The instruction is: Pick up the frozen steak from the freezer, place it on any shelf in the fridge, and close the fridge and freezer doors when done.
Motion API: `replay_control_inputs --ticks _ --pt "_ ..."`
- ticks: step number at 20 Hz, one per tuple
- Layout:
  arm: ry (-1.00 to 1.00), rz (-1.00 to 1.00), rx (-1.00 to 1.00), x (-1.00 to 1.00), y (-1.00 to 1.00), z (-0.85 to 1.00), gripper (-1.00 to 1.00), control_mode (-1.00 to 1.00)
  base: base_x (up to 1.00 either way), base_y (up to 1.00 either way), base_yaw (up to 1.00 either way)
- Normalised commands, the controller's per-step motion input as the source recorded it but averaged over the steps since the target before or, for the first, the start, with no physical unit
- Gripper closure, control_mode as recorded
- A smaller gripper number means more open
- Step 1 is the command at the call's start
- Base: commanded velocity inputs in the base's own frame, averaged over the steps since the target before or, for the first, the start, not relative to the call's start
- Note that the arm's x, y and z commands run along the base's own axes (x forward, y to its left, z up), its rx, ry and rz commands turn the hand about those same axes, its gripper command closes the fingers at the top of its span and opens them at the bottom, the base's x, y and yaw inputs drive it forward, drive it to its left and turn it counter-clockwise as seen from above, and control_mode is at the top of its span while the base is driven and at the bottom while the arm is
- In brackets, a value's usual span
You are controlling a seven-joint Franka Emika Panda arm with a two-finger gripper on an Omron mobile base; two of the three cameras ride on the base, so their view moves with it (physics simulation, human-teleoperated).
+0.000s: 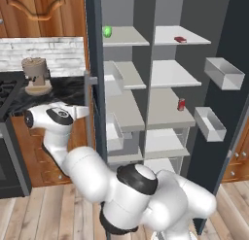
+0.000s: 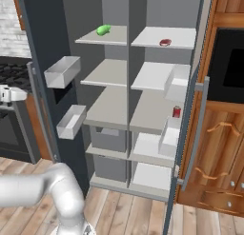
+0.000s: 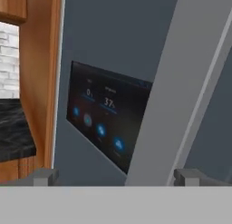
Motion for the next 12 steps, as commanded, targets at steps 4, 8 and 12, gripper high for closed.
replay_control_inputs --ticks 4,8,12 --pt "0.0 0.0 0.01 0.19 -1.0 -0.01 -1.0 -1.0 0.0 0.0 0.0" --pt "-0.01 0.0 0.03 0.17 -1.0 0.0 -1.0 -1.0 0.0 0.0 0.0" --pt "-0.06 0.0 0.04 0.25 -1.0 0.0 -1.0 -1.0 0.0 0.0 0.0"
